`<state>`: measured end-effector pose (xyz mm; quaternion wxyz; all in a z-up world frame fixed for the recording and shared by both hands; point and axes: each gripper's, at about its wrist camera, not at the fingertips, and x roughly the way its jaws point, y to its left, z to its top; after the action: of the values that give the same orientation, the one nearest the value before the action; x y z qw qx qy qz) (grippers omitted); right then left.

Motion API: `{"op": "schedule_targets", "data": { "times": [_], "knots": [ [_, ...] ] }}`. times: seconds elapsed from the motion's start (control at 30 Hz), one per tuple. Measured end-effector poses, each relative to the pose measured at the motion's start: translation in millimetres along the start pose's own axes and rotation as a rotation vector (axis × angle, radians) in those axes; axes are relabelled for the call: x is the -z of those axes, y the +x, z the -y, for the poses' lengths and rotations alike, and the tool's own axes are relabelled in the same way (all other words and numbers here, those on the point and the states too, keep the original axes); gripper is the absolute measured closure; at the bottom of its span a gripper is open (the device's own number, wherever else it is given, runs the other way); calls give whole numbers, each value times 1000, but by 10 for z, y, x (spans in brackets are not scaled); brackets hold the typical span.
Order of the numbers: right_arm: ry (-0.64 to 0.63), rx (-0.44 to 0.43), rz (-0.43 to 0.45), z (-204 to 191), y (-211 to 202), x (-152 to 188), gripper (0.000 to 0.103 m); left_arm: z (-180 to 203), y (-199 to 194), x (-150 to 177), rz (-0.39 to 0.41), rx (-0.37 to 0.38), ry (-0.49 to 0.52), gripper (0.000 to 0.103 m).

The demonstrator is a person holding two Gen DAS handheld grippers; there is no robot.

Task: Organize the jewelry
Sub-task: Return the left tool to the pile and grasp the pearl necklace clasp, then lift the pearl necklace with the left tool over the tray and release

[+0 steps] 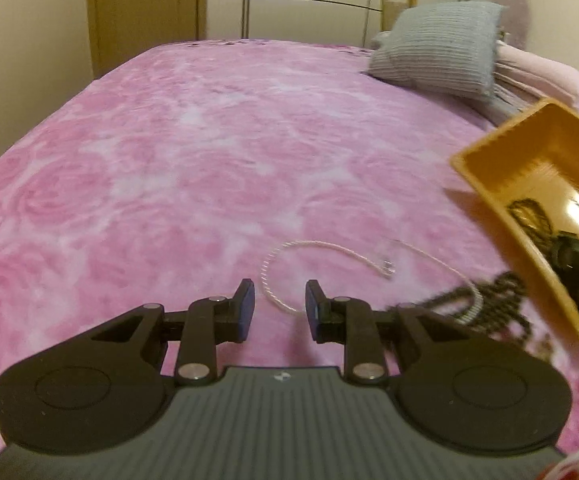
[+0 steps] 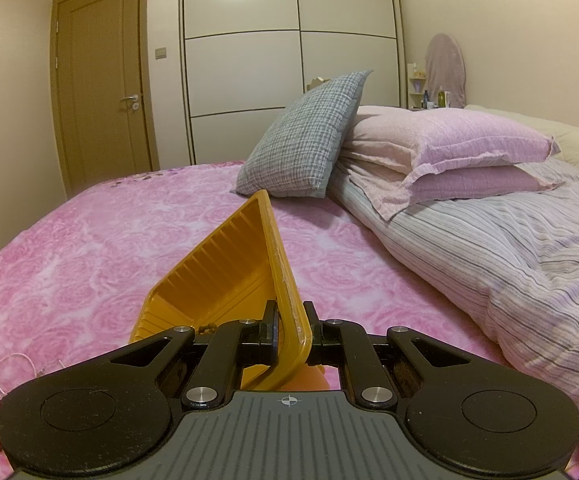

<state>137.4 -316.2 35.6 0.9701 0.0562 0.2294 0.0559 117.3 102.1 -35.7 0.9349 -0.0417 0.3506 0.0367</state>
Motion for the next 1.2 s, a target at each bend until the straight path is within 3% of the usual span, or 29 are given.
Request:
{"op": "schedule_targets", "data": {
  "times": [0.4,0.53,0.8,1.2],
  "knots": [
    [-4,9,-4,24,37,9,92,107,273,16,3,-95,58,85],
    [-5,9,-5,25,41,11,92,127,253,28,7,-108,80,100],
    [-5,8,-3,34,43,9,92,93,49,-56,48,-99,79,101],
    [-13,6,2,15,31,4,92,55,-345,-513,154,-19,55,101]
  ]
}}
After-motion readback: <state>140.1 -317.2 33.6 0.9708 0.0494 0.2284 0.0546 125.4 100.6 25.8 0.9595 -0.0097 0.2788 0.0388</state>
